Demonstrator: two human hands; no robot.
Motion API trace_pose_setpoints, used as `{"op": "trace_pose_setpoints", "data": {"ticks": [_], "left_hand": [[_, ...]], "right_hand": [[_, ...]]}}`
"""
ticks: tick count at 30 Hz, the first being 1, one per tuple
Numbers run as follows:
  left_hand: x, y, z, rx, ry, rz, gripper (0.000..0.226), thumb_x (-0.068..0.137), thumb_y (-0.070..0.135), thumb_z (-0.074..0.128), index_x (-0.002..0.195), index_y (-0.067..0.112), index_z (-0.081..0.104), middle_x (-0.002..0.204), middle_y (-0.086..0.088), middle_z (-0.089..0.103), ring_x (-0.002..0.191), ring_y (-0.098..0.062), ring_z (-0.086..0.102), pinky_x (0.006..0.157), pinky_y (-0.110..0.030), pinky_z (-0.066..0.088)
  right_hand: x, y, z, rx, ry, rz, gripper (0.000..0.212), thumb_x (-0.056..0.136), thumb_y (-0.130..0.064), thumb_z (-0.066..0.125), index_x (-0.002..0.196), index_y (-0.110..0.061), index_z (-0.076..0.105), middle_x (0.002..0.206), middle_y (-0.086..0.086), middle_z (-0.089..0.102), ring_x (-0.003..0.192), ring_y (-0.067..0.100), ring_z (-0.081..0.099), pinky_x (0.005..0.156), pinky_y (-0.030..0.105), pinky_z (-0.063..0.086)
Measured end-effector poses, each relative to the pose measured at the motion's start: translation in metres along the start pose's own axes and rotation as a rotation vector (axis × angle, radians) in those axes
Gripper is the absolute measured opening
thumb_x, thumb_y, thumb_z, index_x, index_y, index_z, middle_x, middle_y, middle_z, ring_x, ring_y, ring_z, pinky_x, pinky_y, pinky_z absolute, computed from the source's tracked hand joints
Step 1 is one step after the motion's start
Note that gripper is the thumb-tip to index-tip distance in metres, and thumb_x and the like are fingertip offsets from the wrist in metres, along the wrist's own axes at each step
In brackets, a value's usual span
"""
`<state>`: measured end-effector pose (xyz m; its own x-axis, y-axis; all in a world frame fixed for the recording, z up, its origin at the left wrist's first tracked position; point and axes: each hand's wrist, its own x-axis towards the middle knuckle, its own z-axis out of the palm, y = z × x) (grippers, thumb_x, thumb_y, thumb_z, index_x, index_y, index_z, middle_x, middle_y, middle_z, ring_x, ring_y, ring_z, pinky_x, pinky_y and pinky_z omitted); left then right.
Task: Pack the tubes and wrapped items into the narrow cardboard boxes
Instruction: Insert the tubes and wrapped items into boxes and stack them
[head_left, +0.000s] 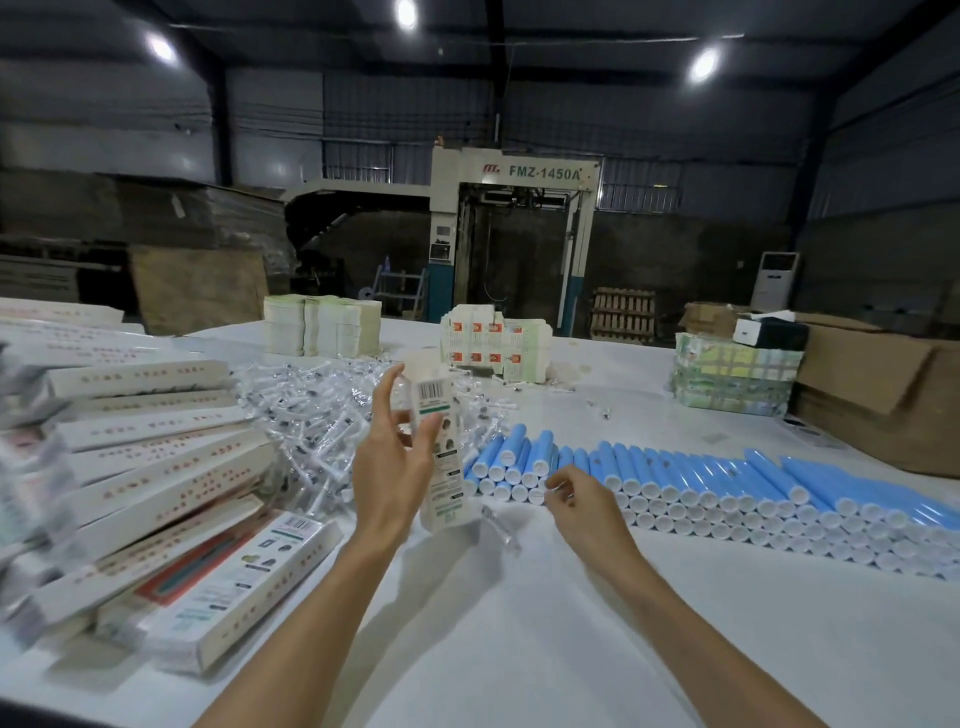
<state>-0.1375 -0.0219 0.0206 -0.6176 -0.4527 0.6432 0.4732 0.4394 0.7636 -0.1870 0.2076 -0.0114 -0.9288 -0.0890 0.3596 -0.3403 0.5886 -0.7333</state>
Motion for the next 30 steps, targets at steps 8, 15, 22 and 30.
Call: {"op": "trace_pose_setpoints", "data": {"ticks": [8, 15, 22, 30], "left_hand": [[-0.001, -0.003, 0.001, 0.054, -0.026, -0.012, 0.072, 0.103, 0.033, 0.071, 0.161, 0.043, 0.03, 0.127, 0.0, 0.076, 0.074, -0.009, 0.078, 0.06, -0.029, 0.06], [0.0, -0.007, 0.004, -0.02, -0.075, -0.079, 0.072, 0.1, 0.032, 0.075, 0.156, 0.046, 0.033, 0.113, 0.008, 0.075, 0.076, 0.0, 0.076, 0.06, -0.02, 0.055], [-0.012, -0.003, 0.023, -0.189, -0.344, -0.138, 0.064, 0.095, 0.027, 0.082, 0.136, 0.052, 0.039, 0.104, 0.002, 0.081, 0.088, -0.014, 0.08, 0.078, -0.04, 0.065], [-0.034, 0.009, 0.043, -0.224, -0.602, -0.041, 0.066, 0.092, 0.039, 0.085, 0.136, 0.041, 0.035, 0.108, 0.006, 0.082, 0.086, -0.016, 0.076, 0.08, -0.033, 0.064]], "right_hand": [[0.005, -0.034, 0.048, -0.367, -0.207, -0.111, 0.028, 0.1, -0.04, 0.065, 0.106, -0.012, 0.063, 0.104, 0.004, 0.062, 0.092, 0.022, 0.061, 0.072, 0.035, 0.042], [0.009, -0.023, 0.058, -0.407, -0.244, -0.093, 0.018, 0.102, -0.007, 0.054, 0.089, -0.006, 0.066, 0.095, 0.007, 0.069, 0.087, 0.023, 0.066, 0.078, 0.04, 0.056], [0.022, -0.021, -0.026, 0.198, 0.144, 0.02, 0.009, 0.106, -0.021, 0.059, 0.105, -0.013, 0.064, 0.095, -0.003, 0.069, 0.086, 0.009, 0.065, 0.067, 0.018, 0.045], [0.007, -0.077, -0.085, 0.663, 0.255, -0.323, 0.038, 0.098, -0.017, 0.072, 0.129, -0.025, 0.051, 0.093, 0.004, 0.077, 0.08, 0.017, 0.075, 0.077, 0.017, 0.056]]}}
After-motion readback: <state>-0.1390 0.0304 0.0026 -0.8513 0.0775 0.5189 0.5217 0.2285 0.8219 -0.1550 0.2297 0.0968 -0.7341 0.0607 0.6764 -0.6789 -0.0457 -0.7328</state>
